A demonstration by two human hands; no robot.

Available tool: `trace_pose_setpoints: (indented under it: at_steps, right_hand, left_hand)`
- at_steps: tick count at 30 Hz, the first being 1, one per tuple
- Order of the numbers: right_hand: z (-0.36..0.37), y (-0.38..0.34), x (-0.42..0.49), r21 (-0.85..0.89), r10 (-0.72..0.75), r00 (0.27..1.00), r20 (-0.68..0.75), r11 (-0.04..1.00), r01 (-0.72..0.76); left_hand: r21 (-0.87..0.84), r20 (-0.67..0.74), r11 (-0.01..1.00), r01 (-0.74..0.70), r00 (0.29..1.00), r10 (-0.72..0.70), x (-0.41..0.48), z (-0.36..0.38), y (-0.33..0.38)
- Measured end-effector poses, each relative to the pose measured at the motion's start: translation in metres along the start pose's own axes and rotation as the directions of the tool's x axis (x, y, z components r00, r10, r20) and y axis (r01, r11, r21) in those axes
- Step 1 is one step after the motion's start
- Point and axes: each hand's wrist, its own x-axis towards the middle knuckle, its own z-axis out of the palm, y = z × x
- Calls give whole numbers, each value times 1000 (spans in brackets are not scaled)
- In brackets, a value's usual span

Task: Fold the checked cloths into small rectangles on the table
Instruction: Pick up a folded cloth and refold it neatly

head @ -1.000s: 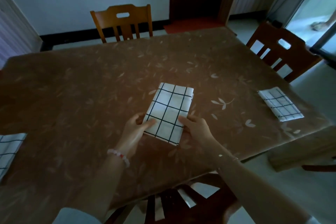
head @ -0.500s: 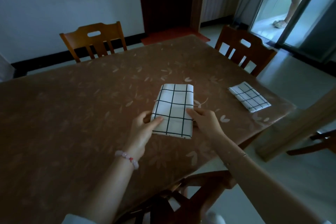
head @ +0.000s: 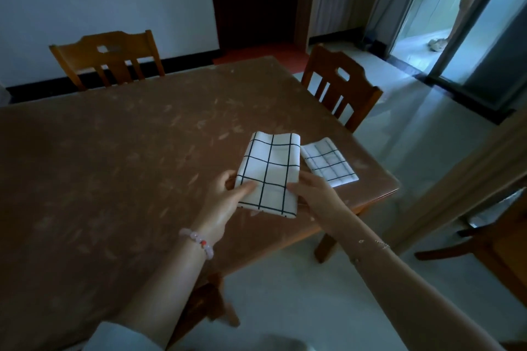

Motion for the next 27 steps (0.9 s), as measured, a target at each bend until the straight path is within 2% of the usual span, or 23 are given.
trace_pose_setpoints:
  at_steps: [6, 13, 18, 21, 25, 27]
  right_hand:
    - [-74, 11, 17, -150, 27, 999, -44, 988, -34]
    - [-122, 20, 54, -129, 64, 993, -95, 989, -76]
    - [-146, 11, 92, -119, 51, 992, -119, 991, -65]
    - [-167, 2, 121, -165, 26, 982, -185, 985, -57]
    - [-201, -3, 153, -251, 10, 971, -240, 965, -71]
    - [-213, -2, 164, -233, 18, 969, -248, 969, -78]
  left_hand:
    - [43, 64, 996, 73, 995, -76, -3, 73, -7]
    - [17, 74, 992, 128, 989, -129, 34, 119, -14]
    - [-74, 53, 981, 178, 983, -175, 81, 143, -26]
    - [-144, 26, 970, 194, 981, -192, 111, 149, -38]
    - [38, 52, 976, 212, 975, -214, 131, 162, -67]
    - [128, 66, 964, 232, 968, -241, 135, 172, -80]
